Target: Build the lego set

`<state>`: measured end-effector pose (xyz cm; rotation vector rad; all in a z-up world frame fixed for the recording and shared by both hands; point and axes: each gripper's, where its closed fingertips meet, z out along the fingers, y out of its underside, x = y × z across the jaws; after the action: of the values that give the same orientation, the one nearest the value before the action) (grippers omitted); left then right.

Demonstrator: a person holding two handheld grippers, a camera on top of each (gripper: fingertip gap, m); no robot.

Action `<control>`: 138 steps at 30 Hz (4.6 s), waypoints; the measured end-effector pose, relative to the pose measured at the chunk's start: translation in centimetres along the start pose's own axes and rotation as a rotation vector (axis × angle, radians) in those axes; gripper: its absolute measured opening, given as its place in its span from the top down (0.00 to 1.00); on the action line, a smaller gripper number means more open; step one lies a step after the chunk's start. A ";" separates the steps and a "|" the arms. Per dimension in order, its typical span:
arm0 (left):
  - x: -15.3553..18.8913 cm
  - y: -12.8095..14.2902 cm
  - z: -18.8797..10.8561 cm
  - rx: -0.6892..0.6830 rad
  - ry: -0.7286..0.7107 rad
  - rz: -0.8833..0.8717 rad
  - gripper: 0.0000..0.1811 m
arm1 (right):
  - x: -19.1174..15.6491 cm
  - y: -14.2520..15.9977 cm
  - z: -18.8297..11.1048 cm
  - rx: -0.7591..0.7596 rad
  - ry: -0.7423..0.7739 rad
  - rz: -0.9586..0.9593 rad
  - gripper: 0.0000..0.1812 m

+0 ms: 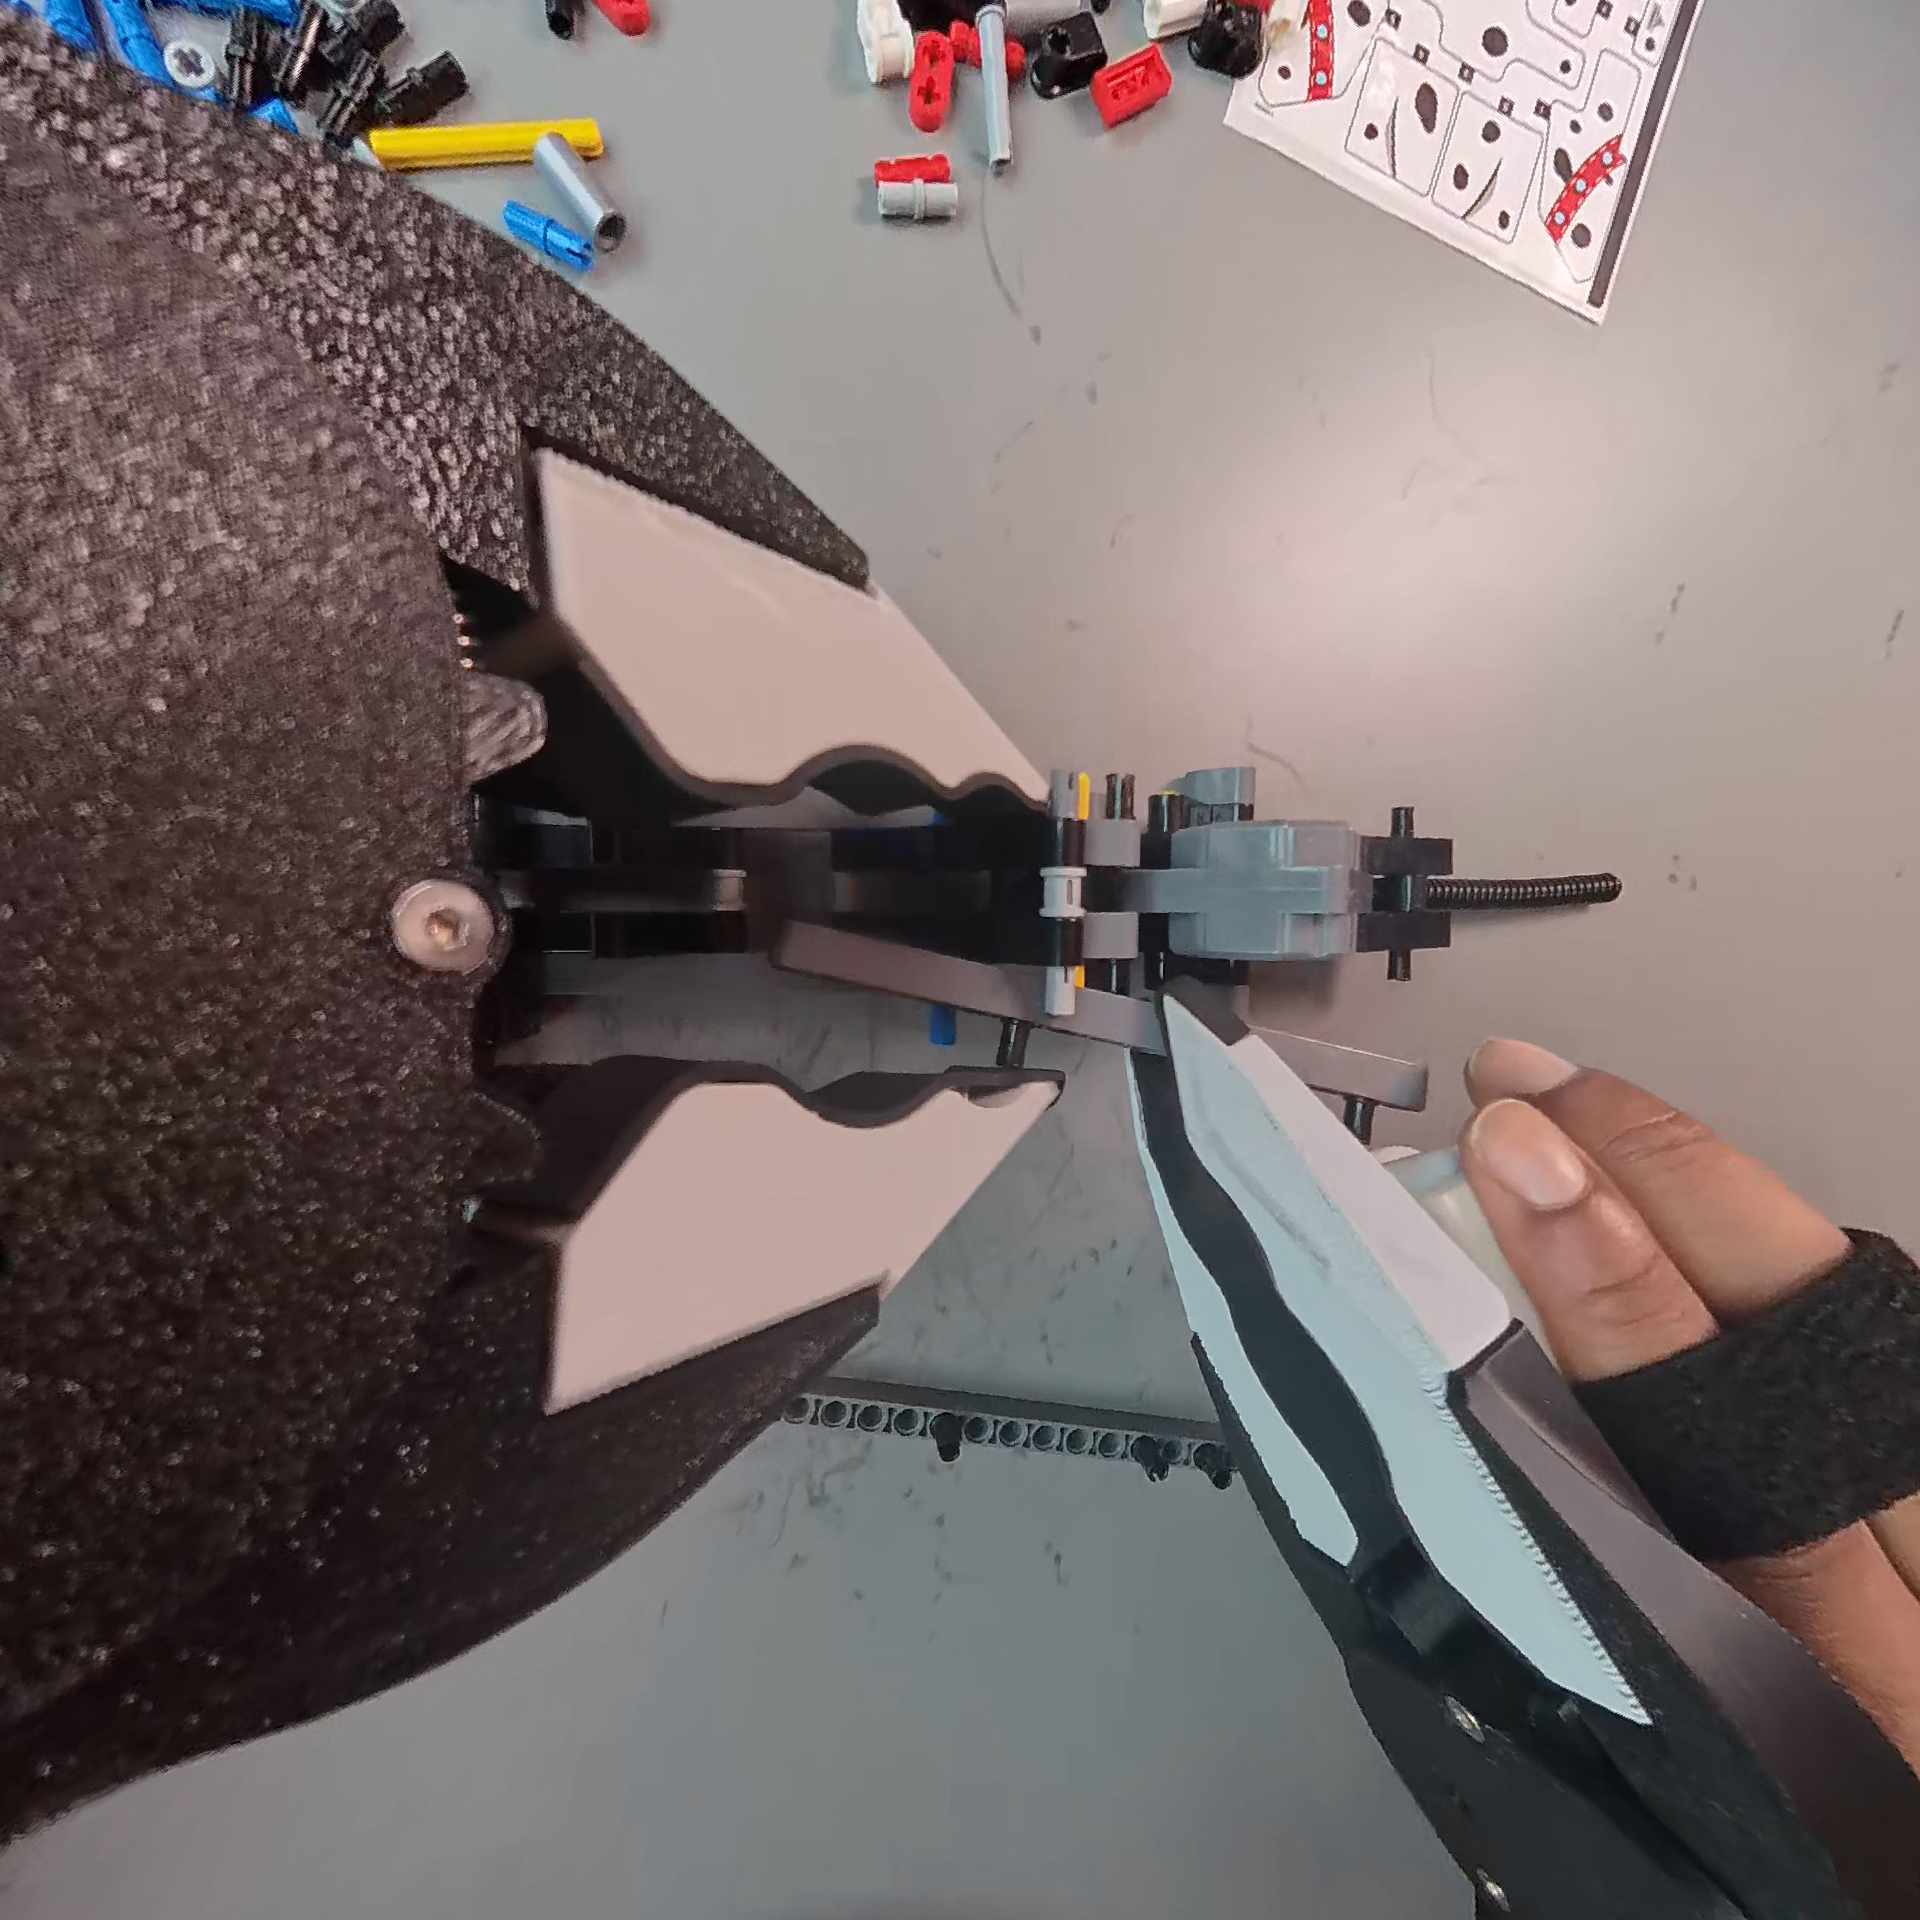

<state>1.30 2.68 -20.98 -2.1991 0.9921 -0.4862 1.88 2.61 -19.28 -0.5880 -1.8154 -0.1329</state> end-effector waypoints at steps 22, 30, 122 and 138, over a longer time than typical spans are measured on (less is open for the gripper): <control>-1.2 -1.1 -0.1 -0.167 0.078 0.056 0.64 | 0.1 0.4 0.5 0.036 -0.001 0.002 0.96; -1.3 -0.5 0.7 -0.243 0.093 0.086 0.71 | 0.1 0.4 0.8 0.052 0.006 -0.020 0.96; -0.4 -0.4 0.6 -0.152 0.045 0.054 0.72 | -0.5 -0.4 -0.4 0.391 -0.097 0.055 0.96; -0.4 -0.1 0.4 -0.198 0.066 0.017 0.74 | -0.1 -0.7 0.3 0.383 -0.035 -0.017 0.96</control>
<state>1.30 3.22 -21.21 -2.3604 1.1362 -0.4726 1.33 2.10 -19.29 -0.3049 -1.8179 0.2121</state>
